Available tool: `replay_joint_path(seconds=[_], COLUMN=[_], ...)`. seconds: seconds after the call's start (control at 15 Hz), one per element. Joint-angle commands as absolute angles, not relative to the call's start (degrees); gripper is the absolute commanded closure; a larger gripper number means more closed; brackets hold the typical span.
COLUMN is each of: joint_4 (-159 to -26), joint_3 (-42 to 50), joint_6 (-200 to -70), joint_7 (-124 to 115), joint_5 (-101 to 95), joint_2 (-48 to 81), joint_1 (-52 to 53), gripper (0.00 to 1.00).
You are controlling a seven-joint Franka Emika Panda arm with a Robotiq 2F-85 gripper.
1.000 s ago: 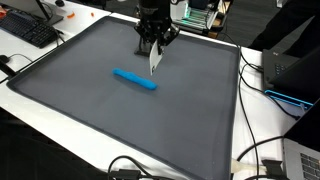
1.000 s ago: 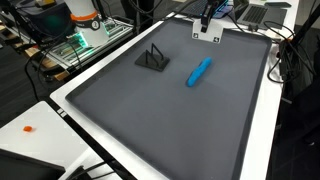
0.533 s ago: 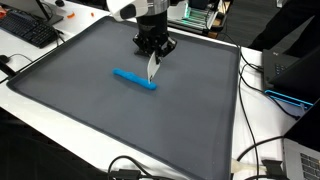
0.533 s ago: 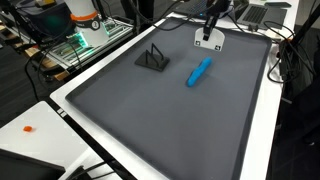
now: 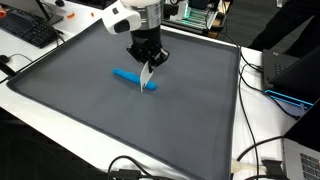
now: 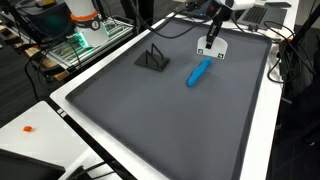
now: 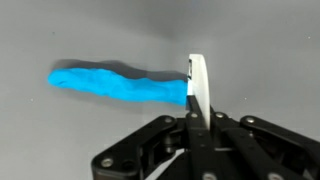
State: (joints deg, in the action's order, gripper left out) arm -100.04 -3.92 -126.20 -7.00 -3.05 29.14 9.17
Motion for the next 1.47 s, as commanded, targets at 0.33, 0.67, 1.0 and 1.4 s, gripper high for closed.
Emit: replay_joint_path(seconds=[0.33,0.67,1.0,1.4], joint_4=[-96.96,-95.96,-95.68,-95.78], joint_3=[-2.05,-1.90,-1.58,-1.59], joint_6=[-127.75,-127.69,-128.51,-128.51], joint_7=[-9.00,-8.71,-8.91,-8.87], joint_5=[-6.75,-7.29,-7.56,-7.25], joint_2=[33.01,34.43,35.27,36.10], joint_1=[11.07,11.36,11.53,11.40], gripper=[0.99,0.99,0.99,0.99])
